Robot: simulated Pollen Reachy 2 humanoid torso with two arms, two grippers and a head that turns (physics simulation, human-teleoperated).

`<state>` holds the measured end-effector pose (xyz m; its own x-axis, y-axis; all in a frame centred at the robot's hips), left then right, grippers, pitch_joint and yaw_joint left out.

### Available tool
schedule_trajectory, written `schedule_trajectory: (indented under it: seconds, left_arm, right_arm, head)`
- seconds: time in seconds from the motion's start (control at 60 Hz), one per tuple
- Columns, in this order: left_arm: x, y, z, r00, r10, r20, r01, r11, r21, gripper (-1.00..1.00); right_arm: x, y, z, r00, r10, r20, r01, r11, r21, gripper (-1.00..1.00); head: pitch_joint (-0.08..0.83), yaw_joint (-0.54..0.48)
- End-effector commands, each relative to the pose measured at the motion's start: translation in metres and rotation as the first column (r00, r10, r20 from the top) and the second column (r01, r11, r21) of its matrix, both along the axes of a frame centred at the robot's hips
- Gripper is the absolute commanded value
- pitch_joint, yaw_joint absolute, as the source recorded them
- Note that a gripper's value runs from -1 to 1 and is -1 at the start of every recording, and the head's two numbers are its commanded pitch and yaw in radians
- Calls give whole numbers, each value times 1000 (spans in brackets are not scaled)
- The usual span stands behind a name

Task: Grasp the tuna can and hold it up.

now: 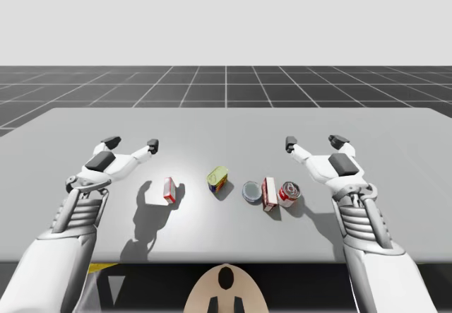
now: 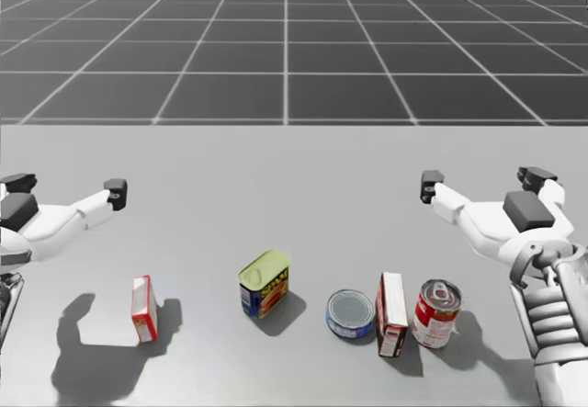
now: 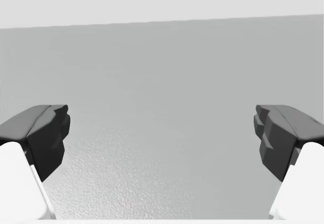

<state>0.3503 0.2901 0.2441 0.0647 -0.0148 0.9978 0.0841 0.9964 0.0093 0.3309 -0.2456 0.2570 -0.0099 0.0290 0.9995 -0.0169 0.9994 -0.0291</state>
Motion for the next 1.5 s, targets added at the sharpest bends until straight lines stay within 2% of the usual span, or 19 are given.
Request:
schedule_trajectory:
  seconds: [0.017,0.283,0.45,0.533,0.6,0.617,0.717,0.75,0.833,0.85,0.983,1.017,1.05,1.083,1.133,1.333,1.5]
  left_arm:
    - [-1,0,1,1000,1,8,-1,1000,6,-1000]
    - [-3,-3,3,1000,-5,17,5,1000,7,-1000]
    - [-3,-4,4,1000,-10,20,10,1000,7,-1000]
    - [-3,-5,4,1000,-12,20,12,1000,3,-1000]
    - [-4,-5,5,1000,-12,21,12,1000,0,-1000]
    - [-4,-5,5,1000,-12,21,12,1000,-1,-1000]
    - [-4,-4,6,1000,-8,20,8,1000,-6,-1000]
    - [-5,-4,6,1000,-7,20,8,1000,-7,-1000]
    - [-5,-5,6,1000,-7,21,7,1000,-10,-1000]
    - [-5,-4,7,1000,-7,21,7,1000,-10,-1000]
    - [-5,-4,7,1000,-5,18,5,1000,-11,-1000]
    - [-5,-4,7,1000,-4,17,4,1000,-12,-1000]
    - [-5,-4,7,1000,-3,16,3,1000,-12,-1000]
    - [-6,-4,7,1000,-3,16,3,1000,-13,-1000]
    - [-5,-3,7,1000,-2,16,3,1000,-13,-1000]
    - [-5,-3,7,1000,-2,14,2,1000,-14,-1000]
    - [-4,-3,6,1000,-1,12,1,1000,-13,-1000]
  right_arm:
    - [1,0,-1,1000,-1,0,1,1000,-5,-1000]
    - [1,0,-1,1000,1,-1,-1,1000,-8,-1000]
    - [1,0,0,1000,0,2,0,1000,-10,-1000]
    - [-4,2,4,1000,9,9,-9,1000,5,-1000]
    - [-17,12,10,1000,20,-19,-19,999,51,-1000]
    - [-20,14,10,999,26,-22,-24,998,51,-1000]
    - [-57,39,18,995,91,-36,-89,995,47,-1000]
    - [-68,48,19,996,83,-16,-83,996,14,-1000]
    - [-93,64,22,993,122,3,-122,993,3,-1000]
    - [-102,70,24,990,143,5,-143,990,9,-1000]
    - [-133,92,21,979,205,-17,-204,978,53,-1000]
    - [-143,102,16,976,214,-34,-209,973,100,-1000]
    - [-148,107,15,978,208,-34,-202,972,120,-1000]
    - [-157,113,13,969,239,-60,-228,962,152,-1000]
    - [-165,120,9,960,265,-88,-246,953,177,-1000]
    - [-185,141,-16,929,328,-170,-287,931,226,-1000]
    - [-191,151,-38,914,335,-230,-272,925,266,-1000]
  head:
    - [519,-50]
    - [685,-189]
    - [710,-198]
    - [710,-196]
    - [704,-195]
    - [704,-195]
    - [709,-197]
    - [712,-196]
    - [710,-188]
    - [709,-186]
    - [706,-184]
    - [707,-180]
    - [707,-178]
    - [709,-176]
    - [709,-176]
    - [714,-176]
    - [719,-177]
